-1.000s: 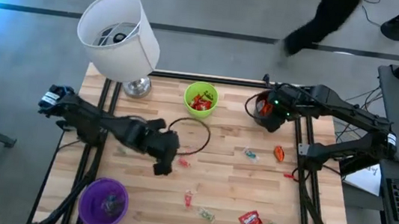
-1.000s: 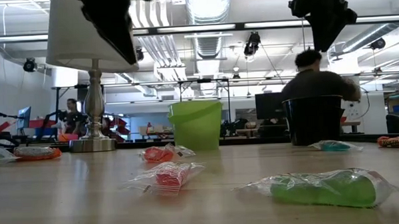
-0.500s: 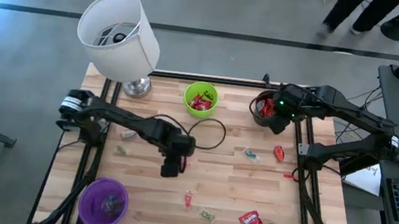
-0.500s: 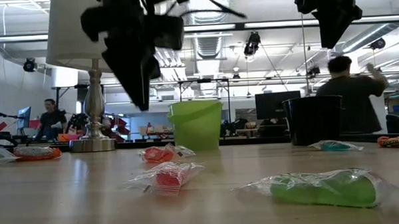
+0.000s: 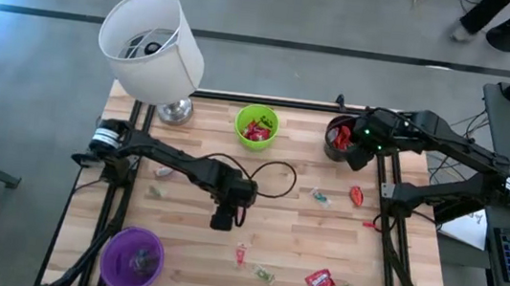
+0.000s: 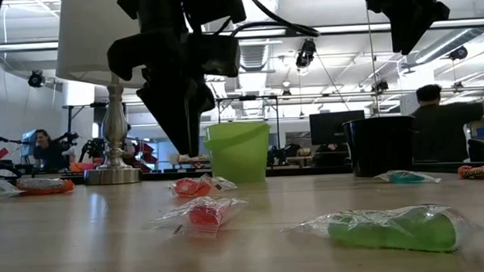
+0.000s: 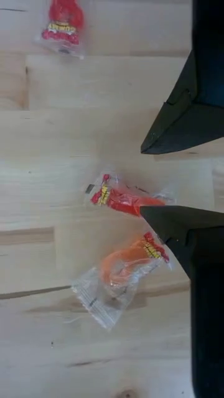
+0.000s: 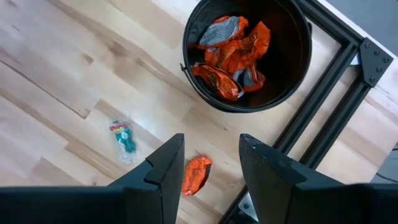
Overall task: Sort candy
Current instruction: Put the red gummy candy into the violet bucket
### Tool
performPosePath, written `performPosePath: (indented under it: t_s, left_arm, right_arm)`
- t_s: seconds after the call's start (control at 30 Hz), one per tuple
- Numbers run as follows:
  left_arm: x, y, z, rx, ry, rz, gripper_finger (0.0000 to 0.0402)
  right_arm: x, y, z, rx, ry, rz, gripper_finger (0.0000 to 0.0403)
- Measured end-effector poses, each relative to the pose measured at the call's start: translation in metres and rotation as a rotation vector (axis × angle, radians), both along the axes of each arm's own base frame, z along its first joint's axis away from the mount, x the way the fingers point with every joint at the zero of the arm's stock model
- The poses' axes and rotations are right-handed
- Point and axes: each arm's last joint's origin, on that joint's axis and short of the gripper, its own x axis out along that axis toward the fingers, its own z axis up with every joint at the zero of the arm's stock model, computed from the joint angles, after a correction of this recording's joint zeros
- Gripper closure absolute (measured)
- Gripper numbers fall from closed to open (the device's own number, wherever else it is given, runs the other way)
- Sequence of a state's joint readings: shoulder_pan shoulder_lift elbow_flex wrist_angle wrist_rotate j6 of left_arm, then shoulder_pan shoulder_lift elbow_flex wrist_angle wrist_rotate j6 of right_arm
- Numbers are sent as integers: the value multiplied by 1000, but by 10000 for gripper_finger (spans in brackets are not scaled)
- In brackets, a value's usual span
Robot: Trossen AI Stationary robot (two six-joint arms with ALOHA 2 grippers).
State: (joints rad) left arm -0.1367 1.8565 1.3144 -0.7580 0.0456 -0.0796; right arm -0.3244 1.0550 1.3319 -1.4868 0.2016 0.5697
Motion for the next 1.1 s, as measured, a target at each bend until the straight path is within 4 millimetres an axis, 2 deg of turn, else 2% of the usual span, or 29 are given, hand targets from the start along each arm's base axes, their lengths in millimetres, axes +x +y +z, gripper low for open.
performPosePath:
  t_s: [0.7, 1.1]
  left_arm:
    - [5, 14, -7, -10, -41, -31, 275]
    - [12, 15, -29, -23, 2, -36, 275]
  right_arm:
    - [0, 0, 0, 4, -10, -24, 257]
    - [0, 0, 0, 5, -10, -24, 257]
